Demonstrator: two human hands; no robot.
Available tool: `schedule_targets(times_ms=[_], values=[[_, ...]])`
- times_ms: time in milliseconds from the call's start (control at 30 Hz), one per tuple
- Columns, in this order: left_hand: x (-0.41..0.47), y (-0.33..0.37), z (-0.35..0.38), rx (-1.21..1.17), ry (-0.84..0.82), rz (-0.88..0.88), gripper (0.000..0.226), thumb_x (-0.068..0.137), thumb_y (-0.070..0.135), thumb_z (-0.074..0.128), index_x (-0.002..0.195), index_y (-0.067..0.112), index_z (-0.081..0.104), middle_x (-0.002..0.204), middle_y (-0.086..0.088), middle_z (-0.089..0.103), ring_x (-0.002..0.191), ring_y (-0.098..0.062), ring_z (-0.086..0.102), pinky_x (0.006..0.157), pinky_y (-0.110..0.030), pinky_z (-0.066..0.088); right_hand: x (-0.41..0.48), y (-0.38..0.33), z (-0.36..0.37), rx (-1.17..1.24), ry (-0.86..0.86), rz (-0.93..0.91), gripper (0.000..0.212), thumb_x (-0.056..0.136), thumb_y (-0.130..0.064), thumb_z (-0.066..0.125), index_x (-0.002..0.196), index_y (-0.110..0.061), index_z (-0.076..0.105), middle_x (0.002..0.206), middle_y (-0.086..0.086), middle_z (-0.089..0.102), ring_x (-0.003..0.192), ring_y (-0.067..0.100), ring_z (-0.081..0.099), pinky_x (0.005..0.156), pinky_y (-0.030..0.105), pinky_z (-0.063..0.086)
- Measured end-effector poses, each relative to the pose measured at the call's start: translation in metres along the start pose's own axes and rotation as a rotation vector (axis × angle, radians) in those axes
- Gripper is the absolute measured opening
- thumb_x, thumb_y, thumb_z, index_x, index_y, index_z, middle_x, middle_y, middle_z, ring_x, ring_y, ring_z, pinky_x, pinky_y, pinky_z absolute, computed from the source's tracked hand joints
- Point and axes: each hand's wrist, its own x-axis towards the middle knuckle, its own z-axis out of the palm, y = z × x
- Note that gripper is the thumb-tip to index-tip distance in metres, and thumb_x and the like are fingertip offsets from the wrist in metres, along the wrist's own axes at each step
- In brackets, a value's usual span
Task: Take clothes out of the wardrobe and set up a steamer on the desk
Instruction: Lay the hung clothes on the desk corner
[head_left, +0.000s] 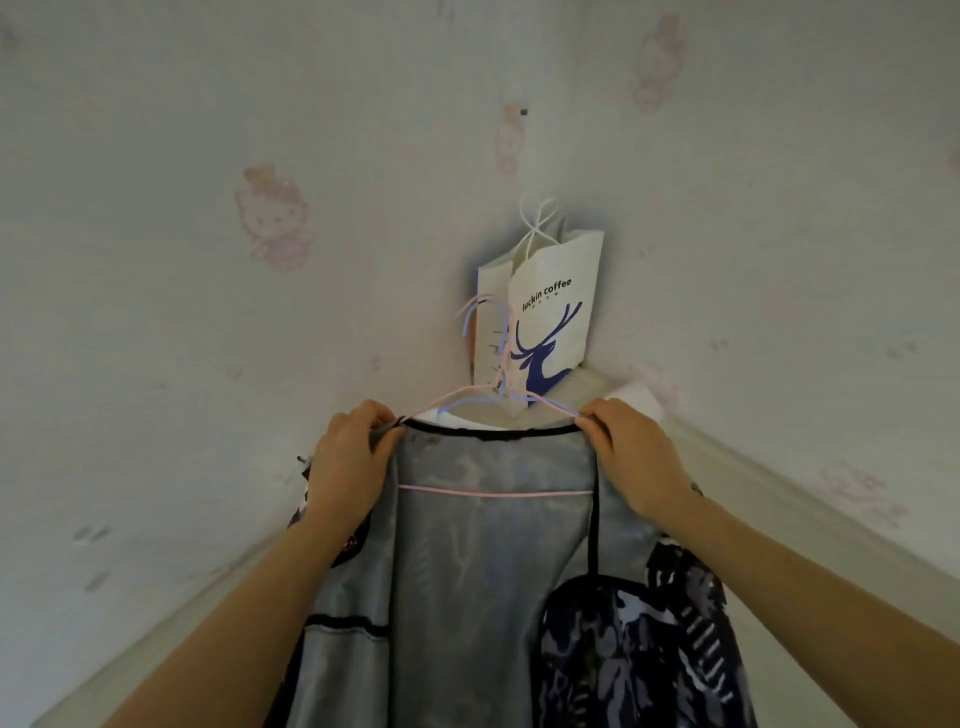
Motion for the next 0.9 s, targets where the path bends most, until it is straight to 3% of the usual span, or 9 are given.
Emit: schedule_targets(times_ms=[133,333,500,700,900], values=[[0.013,-0.025,0.040,0.034,-0.077,-0.061,0.006,0.092,0.031,0.057,0.092,0.025,0.055,0.087,-0.001,0.051,0.077,-0.024,0.055,0.067,-0.031,0.040,0.010,0.028,0.045,-0.005,-0.101,0.054,0.018,0.099,-0.032,0.043,0.092,-0.024,0.057,0.085,-0.007,0.053,0.077,0.017,0.055,0.067,0.026,0.038],[0.023,-0.052,0.086,0.099,-0.123,-0.076,0.010,0.094,0.032,0.053,0.094,0.023,0.057,0.084,0.000,0.052,0.079,-0.026,0.055,0.073,-0.041,0.050,0.020,0.060,0.097,0.068,-0.144,0.135,0.018,0.097,-0.029,0.048,0.094,-0.018,0.061,0.090,0.002,0.064,0.080,0.023,0.058,0.068,0.039,0.049],[0.036,-0.066,0.108,0.115,-0.049,-0.085,0.014,0.091,0.034,0.057,0.094,0.020,0.060,0.088,-0.010,0.060,0.079,-0.033,0.059,0.071,-0.042,0.051,0.041,0.069,0.121,0.158,-0.140,0.126,0.011,0.095,-0.018,0.055,0.092,-0.011,0.063,0.078,0.001,0.060,0.072,0.020,0.054,0.069,0.034,0.046],[0.073,-0.065,0.120,0.172,0.044,-0.012,0.016,0.093,0.025,0.057,0.096,0.009,0.061,0.090,-0.015,0.063,0.083,-0.035,0.058,0.067,-0.043,0.049,0.085,0.079,0.135,0.164,-0.131,0.112,0.011,0.094,-0.019,0.057,0.091,-0.011,0.064,0.080,0.008,0.066,0.071,0.022,0.057,0.068,0.034,0.047],[0.068,-0.085,0.142,0.276,0.012,-0.013,0.015,0.092,0.022,0.058,0.095,0.007,0.060,0.088,-0.016,0.063,0.084,-0.035,0.058,0.062,-0.039,0.043,0.079,0.088,0.160,0.070,-0.216,0.134,0.016,0.096,-0.021,0.053,0.095,-0.010,0.063,0.083,0.011,0.066,0.072,0.023,0.056,0.068,0.034,0.045]])
